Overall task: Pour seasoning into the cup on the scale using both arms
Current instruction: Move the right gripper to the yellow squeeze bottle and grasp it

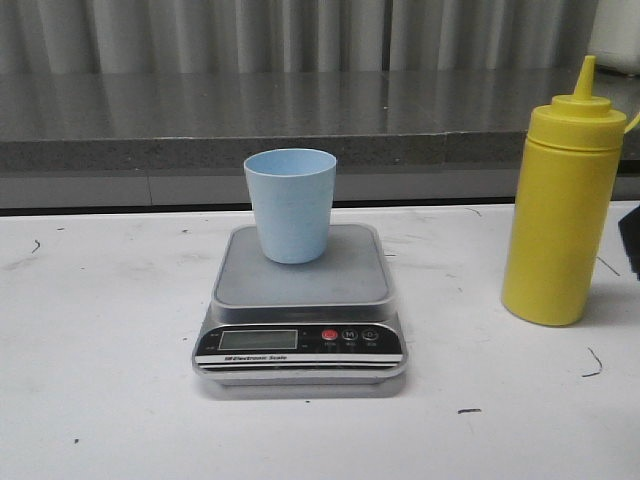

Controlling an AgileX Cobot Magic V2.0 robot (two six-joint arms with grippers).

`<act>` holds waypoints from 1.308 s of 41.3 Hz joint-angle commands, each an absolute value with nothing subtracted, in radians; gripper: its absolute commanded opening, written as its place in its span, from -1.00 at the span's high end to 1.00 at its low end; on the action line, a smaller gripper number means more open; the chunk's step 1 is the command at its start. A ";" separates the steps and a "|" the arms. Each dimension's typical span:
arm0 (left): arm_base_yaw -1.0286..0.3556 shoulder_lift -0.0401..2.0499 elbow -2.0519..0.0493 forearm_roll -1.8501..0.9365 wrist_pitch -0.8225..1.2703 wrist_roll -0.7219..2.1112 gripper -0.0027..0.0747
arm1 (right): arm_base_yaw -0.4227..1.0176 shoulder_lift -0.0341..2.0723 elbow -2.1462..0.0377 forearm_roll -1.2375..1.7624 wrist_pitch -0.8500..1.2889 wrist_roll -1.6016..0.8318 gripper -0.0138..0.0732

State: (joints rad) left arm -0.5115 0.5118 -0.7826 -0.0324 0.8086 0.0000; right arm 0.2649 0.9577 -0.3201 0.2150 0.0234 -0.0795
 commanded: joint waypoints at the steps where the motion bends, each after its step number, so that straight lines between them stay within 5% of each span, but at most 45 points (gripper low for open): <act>1: -0.508 0.516 -0.808 -0.042 0.730 -0.014 -0.18 | 0.286 1.017 -0.332 0.222 -0.162 -0.089 -0.71; 27: -0.508 0.516 -0.808 -0.042 0.730 -0.014 -0.18 | 0.285 1.509 -0.342 0.189 -0.931 0.020 -0.71; 49: -0.508 0.516 -0.808 -0.042 0.730 -0.014 -0.18 | 0.285 1.773 -0.501 0.188 -1.050 0.021 -0.71; 54: -0.508 0.516 -0.808 -0.042 0.730 -0.014 -0.18 | 0.285 1.776 -0.508 0.188 -1.035 0.021 -0.48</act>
